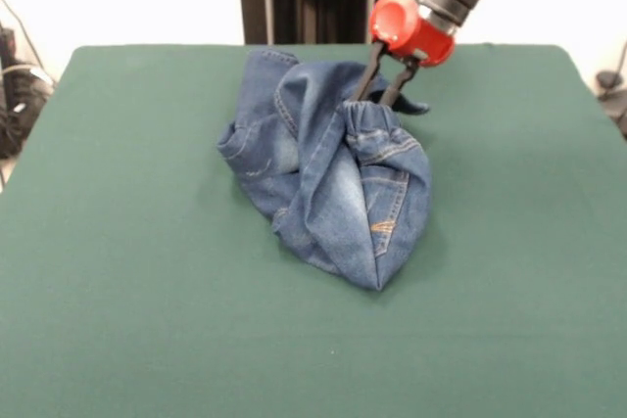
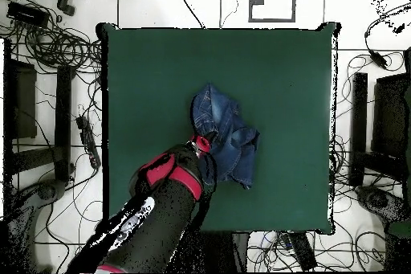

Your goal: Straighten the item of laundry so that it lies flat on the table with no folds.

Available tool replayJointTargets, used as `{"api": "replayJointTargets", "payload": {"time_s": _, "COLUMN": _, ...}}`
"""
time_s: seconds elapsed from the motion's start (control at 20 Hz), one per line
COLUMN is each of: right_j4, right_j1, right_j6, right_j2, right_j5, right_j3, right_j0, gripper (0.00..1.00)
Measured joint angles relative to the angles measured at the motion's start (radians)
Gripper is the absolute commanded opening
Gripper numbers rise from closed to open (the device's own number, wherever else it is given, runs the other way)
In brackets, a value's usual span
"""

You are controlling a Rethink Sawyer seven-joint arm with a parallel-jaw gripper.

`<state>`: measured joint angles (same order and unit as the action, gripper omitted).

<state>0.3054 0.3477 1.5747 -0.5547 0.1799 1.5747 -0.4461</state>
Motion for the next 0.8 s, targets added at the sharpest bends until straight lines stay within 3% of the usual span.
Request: {"api": "replayJointTargets", "payload": {"time_s": 0.8, "right_j4": -0.075, "right_j1": -0.050, "right_j6": 0.000, "right_j2": -0.002, "right_j5": -0.068, "right_j3": 0.000, "right_j0": 0.002, "gripper": 1.00}}
